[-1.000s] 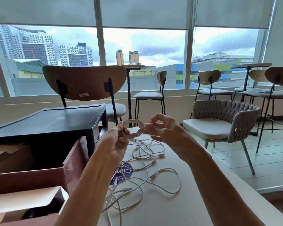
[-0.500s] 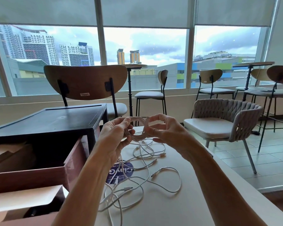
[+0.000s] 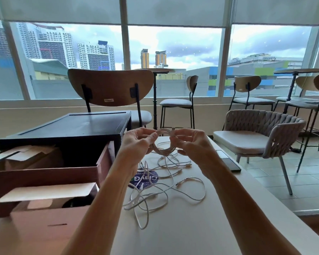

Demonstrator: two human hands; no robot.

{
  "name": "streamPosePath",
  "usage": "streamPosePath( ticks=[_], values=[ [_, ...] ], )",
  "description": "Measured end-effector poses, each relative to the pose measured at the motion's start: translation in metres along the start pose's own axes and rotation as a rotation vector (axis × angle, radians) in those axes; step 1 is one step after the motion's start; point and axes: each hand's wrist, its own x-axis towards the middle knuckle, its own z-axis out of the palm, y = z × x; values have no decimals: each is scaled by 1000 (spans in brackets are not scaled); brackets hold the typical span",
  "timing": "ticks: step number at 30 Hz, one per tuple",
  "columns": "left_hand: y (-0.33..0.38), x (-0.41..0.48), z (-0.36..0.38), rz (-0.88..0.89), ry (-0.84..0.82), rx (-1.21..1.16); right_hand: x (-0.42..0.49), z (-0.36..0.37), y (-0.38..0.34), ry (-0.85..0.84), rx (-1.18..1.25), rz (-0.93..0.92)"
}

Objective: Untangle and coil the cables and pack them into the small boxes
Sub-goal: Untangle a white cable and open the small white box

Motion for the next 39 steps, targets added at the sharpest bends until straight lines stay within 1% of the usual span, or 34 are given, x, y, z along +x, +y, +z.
streamPosePath(
  ticks=[4, 7, 10, 12, 16, 18, 20, 23, 26, 30, 35, 37, 39],
  values=[
    [2, -30, -10, -32, -19, -76, -24, 12, -3, 1, 71, -24],
    [3, -58, -24, -7, -16, -89, -48, 27, -8, -11, 125, -74],
    [0, -83, -47, 71, 17, -53, -71, 45, -16, -30, 76, -178],
    [1, -98, -65, 85, 40, -27, -84, 55, -21, -90, 67, -220],
    [3, -123, -100, 76, 32, 45, -105, 76, -30, -173, 50, -227],
    [3, -134, -119, 41, 7, 77, -117, 90, -32, -206, 72, -208],
    [1, -143, -139, 16, -8, 160, -127, 104, -32, -239, 84, -204],
    [-6, -152, -171, 43, 64, 311, -134, 123, -27, -248, 36, -214],
    [-14, -154, -203, 110, 154, 434, -133, 139, -20, -229, -85, -244],
    [-21, -155, -233, 173, 251, 430, -131, 157, -15, -269, -173, -293],
    [-43, -146, -264, 141, 342, 446, -135, 174, -6, -375, -232, -337],
    [-50, -142, -269, 135, 357, 447, -136, 180, -1, -339, -208, -344],
    [-53, -138, -269, 149, 337, 422, -134, 185, 0, -232, -150, -367]
  ],
)
